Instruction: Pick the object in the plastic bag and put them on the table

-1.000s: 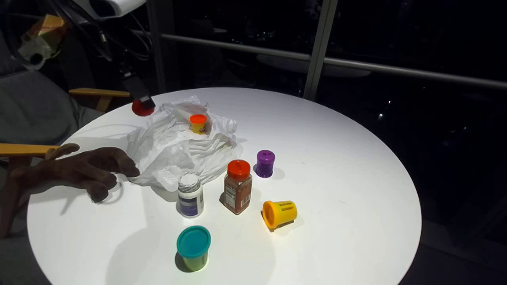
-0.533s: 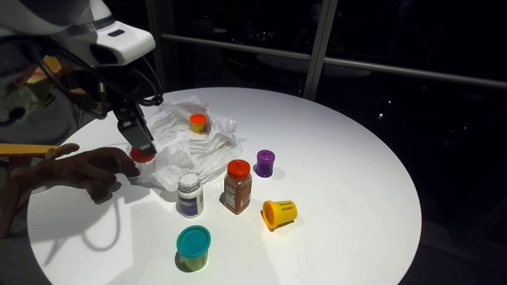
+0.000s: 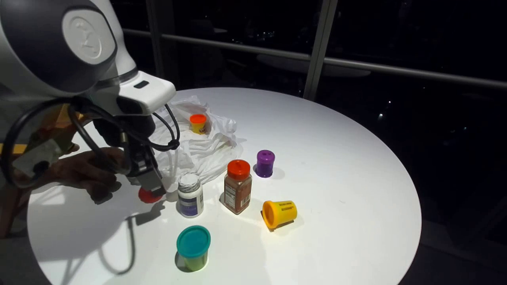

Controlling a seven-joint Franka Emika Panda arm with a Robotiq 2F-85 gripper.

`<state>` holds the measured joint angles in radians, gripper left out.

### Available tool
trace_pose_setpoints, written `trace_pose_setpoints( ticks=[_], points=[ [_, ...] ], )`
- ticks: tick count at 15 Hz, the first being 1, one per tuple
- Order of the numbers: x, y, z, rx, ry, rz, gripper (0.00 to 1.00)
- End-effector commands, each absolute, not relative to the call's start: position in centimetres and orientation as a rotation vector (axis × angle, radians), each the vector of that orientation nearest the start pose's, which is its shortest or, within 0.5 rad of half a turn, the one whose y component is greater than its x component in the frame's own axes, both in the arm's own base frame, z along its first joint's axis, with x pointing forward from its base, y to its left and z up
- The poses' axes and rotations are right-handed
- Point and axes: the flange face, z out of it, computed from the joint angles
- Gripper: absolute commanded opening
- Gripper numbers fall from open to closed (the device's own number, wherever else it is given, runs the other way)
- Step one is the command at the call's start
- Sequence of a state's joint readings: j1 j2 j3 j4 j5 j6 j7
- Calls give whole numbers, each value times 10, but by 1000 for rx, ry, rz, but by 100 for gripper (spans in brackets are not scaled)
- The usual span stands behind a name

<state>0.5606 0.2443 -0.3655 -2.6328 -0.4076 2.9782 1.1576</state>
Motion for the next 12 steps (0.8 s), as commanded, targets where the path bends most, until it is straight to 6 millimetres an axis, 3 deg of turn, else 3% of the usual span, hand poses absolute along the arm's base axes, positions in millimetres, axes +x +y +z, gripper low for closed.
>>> trace_pose_setpoints(
  ticks=[1,4,5,6,8,12],
  points=[
    [410,101,165,-3116,788,-235,13],
    [409,103,154,-3152,749,-190,13],
    [410,102,152,-3160,742,-186,20],
    [414,101,154,-3159,741,-206,63],
    [417,101,158,-3151,732,-225,65],
    [421,113,182,-3146,679,-308,96]
  ],
)
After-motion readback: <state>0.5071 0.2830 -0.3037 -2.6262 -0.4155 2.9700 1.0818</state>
